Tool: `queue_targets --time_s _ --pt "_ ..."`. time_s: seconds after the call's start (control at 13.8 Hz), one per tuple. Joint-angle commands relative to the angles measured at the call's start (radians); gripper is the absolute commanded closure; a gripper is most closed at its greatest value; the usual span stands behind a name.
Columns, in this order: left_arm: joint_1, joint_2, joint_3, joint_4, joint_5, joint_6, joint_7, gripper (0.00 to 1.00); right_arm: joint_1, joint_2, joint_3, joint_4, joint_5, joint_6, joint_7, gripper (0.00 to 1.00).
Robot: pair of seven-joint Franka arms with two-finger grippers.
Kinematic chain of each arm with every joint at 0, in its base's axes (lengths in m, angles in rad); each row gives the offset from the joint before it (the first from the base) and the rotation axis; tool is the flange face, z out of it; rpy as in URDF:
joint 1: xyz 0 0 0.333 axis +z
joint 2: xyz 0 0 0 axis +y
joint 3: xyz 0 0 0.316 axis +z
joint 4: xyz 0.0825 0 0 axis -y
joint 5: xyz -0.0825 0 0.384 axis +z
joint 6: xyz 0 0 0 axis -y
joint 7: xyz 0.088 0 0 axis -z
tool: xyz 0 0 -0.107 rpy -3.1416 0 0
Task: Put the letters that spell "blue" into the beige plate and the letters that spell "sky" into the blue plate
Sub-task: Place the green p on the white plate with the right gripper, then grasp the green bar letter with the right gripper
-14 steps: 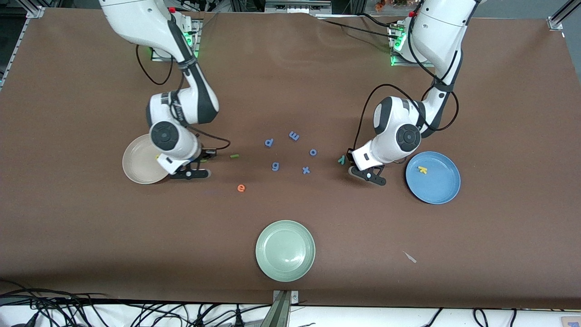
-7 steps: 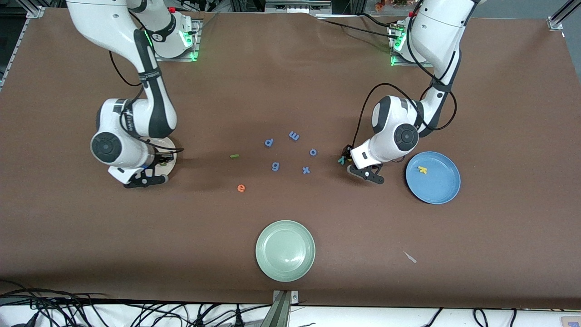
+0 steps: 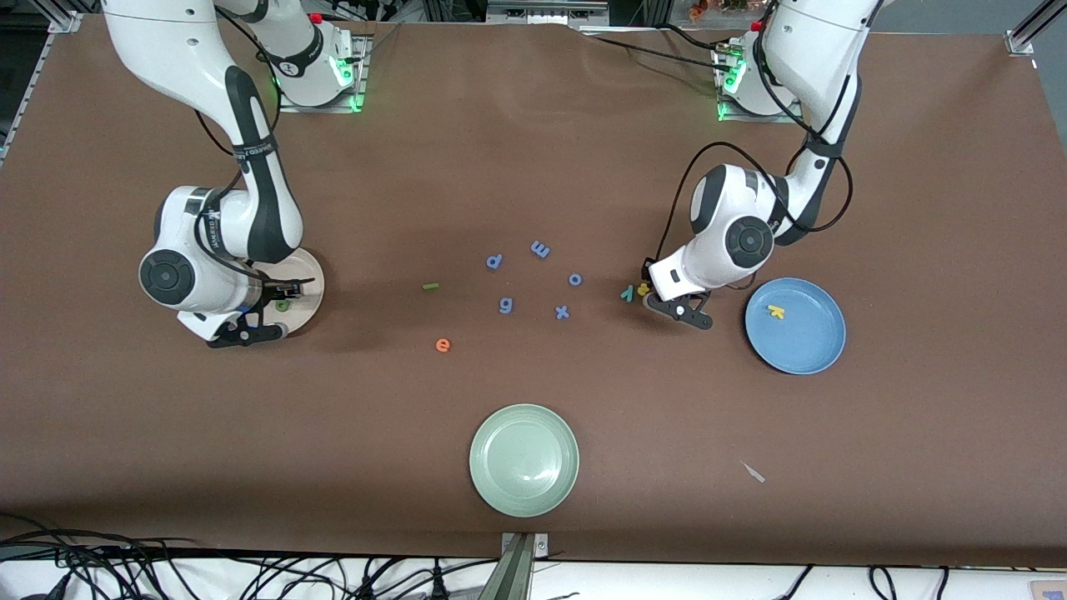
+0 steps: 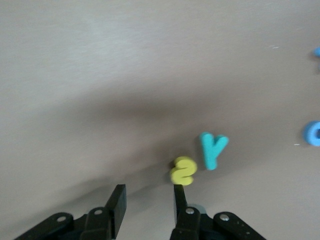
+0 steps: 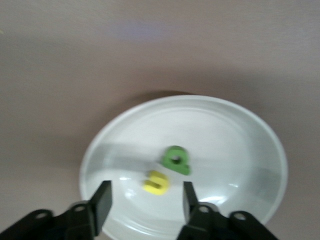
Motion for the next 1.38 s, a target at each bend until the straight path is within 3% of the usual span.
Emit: queue_targets --time_s 0.0,0.29,0.58,0.94,1.3 --pt "-0.014 -0.040 -0.005 -0.024 0.143 -0.013 -0.171 0.48 0.019 -0.004 0.041 0.029 0.057 -0.010 0.144 0.00" --pt "-0.015 -0.017 -0.005 0.002 0.132 -0.011 -0.185 0.38 0.089 -0.002 0.092 0.048 0.062 0.005 0.505 0.00" --pt "-0.046 0.040 -0.005 0.043 0.077 -0.001 -0.184 0.37 0.195 0.021 0.098 0.048 0.097 0.076 0.886 0.00" --pt "-0.080 0.071 -0.005 0.063 0.054 0.001 -0.185 0.35 0.258 0.050 0.126 0.048 0.145 0.142 1.133 0.00" --pt "-0.081 0.091 -0.005 0.065 0.054 0.031 -0.176 0.42 0.324 0.082 0.126 0.035 0.146 0.220 1.302 0.00"
